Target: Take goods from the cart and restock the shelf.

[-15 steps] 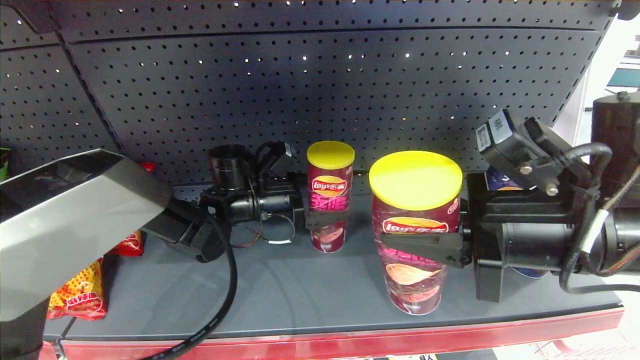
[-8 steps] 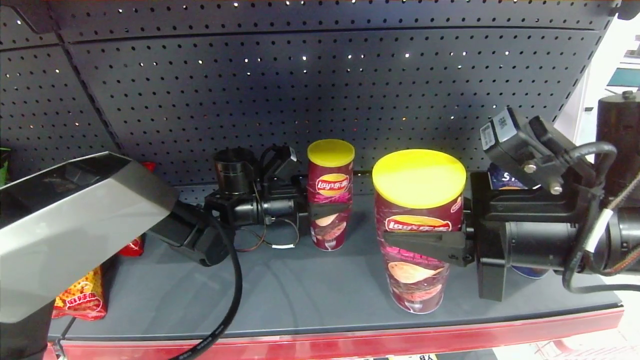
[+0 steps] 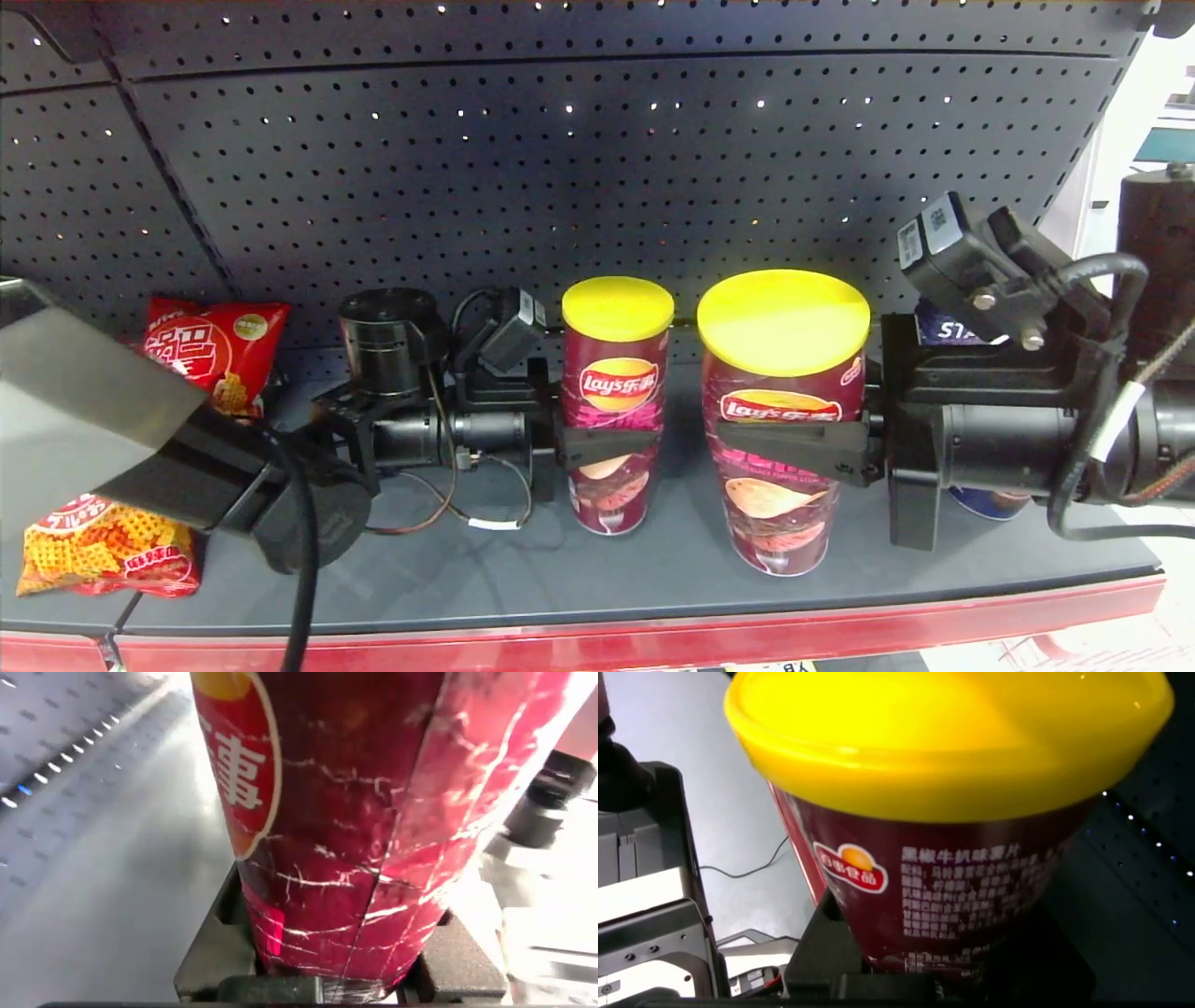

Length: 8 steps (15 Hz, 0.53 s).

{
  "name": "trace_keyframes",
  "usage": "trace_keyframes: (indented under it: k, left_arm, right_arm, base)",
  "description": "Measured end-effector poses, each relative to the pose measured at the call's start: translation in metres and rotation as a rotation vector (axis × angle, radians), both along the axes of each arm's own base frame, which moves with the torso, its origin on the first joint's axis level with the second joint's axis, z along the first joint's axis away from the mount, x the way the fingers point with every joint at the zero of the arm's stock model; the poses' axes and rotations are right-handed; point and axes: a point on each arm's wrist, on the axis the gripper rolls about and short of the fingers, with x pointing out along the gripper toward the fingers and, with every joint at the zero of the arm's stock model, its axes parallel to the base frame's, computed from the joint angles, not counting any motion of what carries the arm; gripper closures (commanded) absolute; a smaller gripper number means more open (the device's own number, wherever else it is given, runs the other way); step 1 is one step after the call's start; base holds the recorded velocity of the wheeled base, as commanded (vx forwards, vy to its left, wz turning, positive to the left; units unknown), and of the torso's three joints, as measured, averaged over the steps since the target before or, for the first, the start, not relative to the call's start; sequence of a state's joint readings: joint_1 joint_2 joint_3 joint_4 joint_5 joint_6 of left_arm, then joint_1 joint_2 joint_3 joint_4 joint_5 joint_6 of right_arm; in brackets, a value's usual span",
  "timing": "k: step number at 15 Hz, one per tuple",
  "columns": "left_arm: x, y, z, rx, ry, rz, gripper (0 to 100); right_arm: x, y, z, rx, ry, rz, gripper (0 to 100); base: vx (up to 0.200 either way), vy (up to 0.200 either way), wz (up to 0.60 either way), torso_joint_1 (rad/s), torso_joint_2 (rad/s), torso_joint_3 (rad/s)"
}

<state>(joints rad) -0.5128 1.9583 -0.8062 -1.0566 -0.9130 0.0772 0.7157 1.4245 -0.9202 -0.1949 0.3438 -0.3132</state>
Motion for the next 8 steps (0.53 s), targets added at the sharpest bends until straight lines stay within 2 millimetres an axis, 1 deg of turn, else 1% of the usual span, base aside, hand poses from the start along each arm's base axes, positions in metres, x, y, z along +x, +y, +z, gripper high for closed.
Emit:
trace_keyframes:
  k: [1,3,6,8]
  left_arm:
    - [-0.010,0.004,0.001,0.006,0.009,0.003,100]
    - [-0.021,0.010,0.003,0.010,0.012,0.005,100]
    - [-0.028,0.014,0.004,0.016,0.019,0.015,100]
    - [-0.032,0.015,-0.001,0.027,0.038,0.015,100]
  right_arm:
    - [0.000,0.000,0.001,0.008,-0.006,-0.001,100]
    - [0.001,0.001,0.002,0.017,-0.017,-0.008,100]
    - [0.001,0.001,0.003,0.022,-0.012,-0.013,100]
    - [0.001,0.001,0.003,0.023,-0.011,-0.015,100]
  base:
    - [0.000,0.000,0.00,0.000,0.00,0.000]
    - [0.000,0.000,0.00,0.000,0.00,0.000]
    - [0.000,0.000,0.00,0.000,0.00,0.000]
    - [0.000,0.000,0.00,0.000,0.00,0.000]
